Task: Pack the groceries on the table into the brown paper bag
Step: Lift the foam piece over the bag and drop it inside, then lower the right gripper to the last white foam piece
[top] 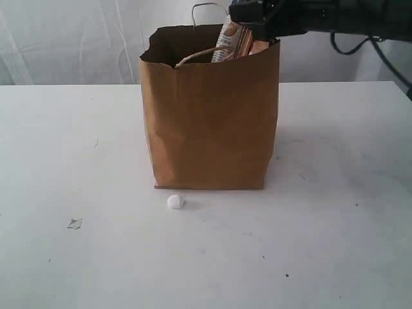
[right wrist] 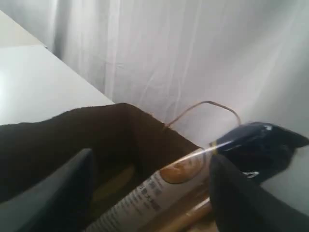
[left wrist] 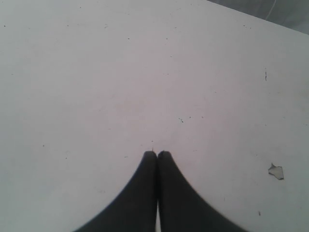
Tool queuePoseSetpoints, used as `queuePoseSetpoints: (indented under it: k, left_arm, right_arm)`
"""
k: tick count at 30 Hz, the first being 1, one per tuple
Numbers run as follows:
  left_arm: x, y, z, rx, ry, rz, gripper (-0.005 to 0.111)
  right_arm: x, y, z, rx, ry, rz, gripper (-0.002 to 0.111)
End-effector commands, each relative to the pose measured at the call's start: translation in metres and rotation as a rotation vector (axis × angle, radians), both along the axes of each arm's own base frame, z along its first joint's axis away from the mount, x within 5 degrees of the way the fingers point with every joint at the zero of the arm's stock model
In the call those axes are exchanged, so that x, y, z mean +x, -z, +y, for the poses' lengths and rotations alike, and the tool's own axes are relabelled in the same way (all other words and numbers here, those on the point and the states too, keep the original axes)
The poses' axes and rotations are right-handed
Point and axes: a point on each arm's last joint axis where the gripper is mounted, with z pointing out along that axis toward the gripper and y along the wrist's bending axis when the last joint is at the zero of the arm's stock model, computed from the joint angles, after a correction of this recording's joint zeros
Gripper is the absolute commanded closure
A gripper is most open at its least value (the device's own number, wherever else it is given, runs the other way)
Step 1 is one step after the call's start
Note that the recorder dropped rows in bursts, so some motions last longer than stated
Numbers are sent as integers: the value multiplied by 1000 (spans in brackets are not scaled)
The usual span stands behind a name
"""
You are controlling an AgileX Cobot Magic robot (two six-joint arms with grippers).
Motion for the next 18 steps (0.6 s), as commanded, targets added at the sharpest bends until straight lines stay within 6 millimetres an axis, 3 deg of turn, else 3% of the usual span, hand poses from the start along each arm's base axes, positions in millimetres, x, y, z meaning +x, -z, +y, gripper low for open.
queuePoseSetpoints:
  k: [1,4,7,12,15,18]
  left_arm:
    - [0,1,0,-2,0,-1,107]
    - [0,1,0,-2,0,-1,107]
    - [0,1,0,-2,0,-1,107]
    - [0,1,0,-2,0,-1,107]
    - [0,1,0,-2,0,-1,107]
    - [0,1,0,-2,0,-1,107]
  right_arm:
    - [-23,-31,-15,-44,119,30,46]
    - [-46,-40,-22,-139,139,114,50]
    - [-65,-33,-35,-272,218,313,61]
    - [-79,4,-60,-502,393,581,84]
    - [-84,26,-62,-458,454,702,104]
    - [-96,48,-50,-405,372,811,108]
